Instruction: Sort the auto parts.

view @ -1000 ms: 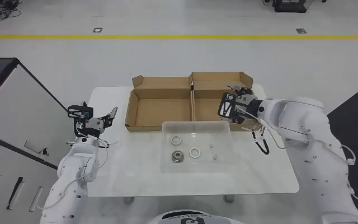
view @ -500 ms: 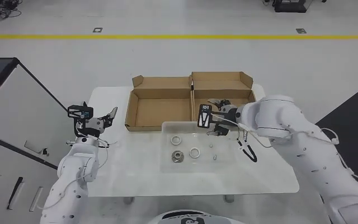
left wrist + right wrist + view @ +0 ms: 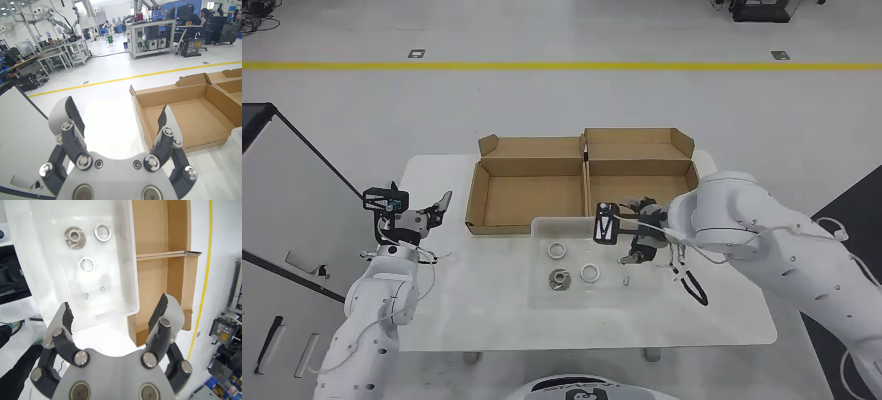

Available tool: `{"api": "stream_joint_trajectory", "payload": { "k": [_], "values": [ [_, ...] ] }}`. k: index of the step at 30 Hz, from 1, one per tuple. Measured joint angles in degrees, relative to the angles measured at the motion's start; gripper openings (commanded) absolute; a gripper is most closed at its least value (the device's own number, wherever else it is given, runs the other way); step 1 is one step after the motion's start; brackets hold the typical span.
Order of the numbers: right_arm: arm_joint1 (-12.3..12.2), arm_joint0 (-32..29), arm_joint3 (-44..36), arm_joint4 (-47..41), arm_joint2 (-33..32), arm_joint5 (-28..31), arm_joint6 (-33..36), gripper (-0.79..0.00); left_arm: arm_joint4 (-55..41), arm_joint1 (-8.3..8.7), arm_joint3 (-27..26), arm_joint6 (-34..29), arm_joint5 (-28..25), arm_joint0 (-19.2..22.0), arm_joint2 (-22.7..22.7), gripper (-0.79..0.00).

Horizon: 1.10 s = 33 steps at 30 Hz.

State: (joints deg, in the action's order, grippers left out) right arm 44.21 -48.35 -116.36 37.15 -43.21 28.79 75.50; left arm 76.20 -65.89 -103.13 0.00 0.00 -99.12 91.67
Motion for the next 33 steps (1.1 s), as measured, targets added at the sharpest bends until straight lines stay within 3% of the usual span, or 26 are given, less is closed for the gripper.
{"api": "stream_joint_trajectory", "payload": {
  "k": [12,33],
  "values": [
    [-0.2,-3.25,0.18,0.0,1.38,-4.37,-0.35,0.0,0.0,0.0,0.0,0.0,0.0,0.0,0.0,0.0],
    [0.52,-4.08,2.1,2.32,2.95,-6.1,-1.14,0.0,0.0,0.0,0.0,0.0,0.0,0.0,0.0,0.0]
  ]
}}
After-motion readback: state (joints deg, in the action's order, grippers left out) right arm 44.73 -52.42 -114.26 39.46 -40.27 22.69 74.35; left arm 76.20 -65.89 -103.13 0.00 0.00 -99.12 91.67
